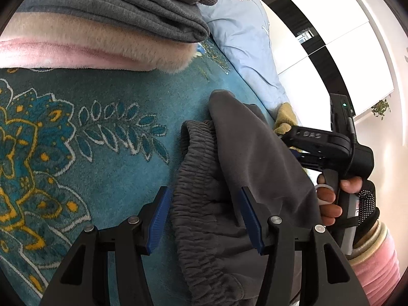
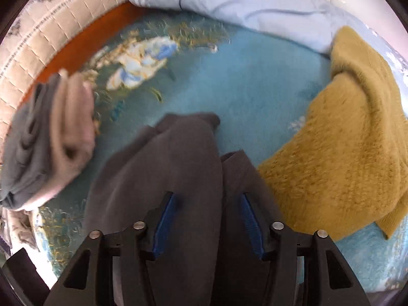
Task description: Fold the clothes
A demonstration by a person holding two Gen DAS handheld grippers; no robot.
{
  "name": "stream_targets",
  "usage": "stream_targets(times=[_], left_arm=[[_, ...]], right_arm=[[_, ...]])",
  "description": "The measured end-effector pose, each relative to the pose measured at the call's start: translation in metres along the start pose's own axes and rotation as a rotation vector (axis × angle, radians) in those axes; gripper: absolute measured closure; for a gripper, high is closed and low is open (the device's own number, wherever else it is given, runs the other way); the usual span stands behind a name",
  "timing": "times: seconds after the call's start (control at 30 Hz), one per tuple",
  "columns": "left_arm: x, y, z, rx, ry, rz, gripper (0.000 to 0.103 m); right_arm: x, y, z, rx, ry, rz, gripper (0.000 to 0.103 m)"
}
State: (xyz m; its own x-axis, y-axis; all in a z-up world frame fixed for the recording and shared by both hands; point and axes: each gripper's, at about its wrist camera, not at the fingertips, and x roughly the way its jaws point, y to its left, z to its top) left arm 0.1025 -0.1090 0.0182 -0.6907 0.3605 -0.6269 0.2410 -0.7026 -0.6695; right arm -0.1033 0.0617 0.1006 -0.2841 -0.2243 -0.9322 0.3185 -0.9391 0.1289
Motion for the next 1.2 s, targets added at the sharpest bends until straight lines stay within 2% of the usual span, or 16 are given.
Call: stream_targets(times=[0.07,0.27,0.47,0.53,0.6,0.7,0.77,0.87,0.93,1.0,1.13,1.2], left_arm=[[0.001,0.000,0.000,0.002,0.001,0.002,0.047],[-0.001,-0.003,-0.002,0.009,-0.002,0.008,0.047],[-0.013,-0.013,-0.006,0.024,-0.026,0.005,0.047],[-0.016,-0.016,-0.006,0.025,-0.033,0.001,0.047],[-0.018,-0.017,-0.006,0.021,-0.039,-0.008,0.047],[-0.017,-0.016,-0.005,0.007,-0.040,-0.033,0.047],[-0.018,-0.015,-0.006,-0.009,-0.034,-0.058,0.047],[-0.020,-0.017,-0.008,0.006,-0.032,-0.048,0.047],[-0.018,-0.020,-0.007,0.023,-0.036,-0.041,0.047],[-0.018,-0.022,-0.007,0.029,-0.037,-0.043,0.047],[-0.013,-0.032,-0.006,0.054,-0.028,-0.061,0.047],[-0.014,-0.035,-0.007,0.067,-0.022,-0.061,0.047]], right_arm=[[-0.004,0.004,-0.003,-0.019,-0.017,-0.016,0.093],[-0.069,-0.019,-0.011,0.002,-0.146,-0.001,0.094],[-0.200,-0.144,-0.055,0.217,-0.458,-0.092,0.094],[-0.241,-0.196,-0.079,0.305,-0.578,-0.180,0.094],[-0.265,-0.245,-0.107,0.375,-0.654,-0.297,0.094],[-0.243,-0.316,-0.139,0.467,-0.606,-0.383,0.093],[-0.199,-0.365,-0.159,0.591,-0.503,-0.413,0.093],[-0.146,-0.405,-0.185,0.731,-0.418,-0.392,0.093],[-0.143,-0.420,-0.201,0.782,-0.427,-0.358,0.093],[-0.147,-0.424,-0.198,0.781,-0.437,-0.351,0.093],[-0.177,-0.416,-0.193,0.746,-0.542,-0.305,0.093],[-0.180,-0.412,-0.193,0.735,-0.522,-0.310,0.090]])
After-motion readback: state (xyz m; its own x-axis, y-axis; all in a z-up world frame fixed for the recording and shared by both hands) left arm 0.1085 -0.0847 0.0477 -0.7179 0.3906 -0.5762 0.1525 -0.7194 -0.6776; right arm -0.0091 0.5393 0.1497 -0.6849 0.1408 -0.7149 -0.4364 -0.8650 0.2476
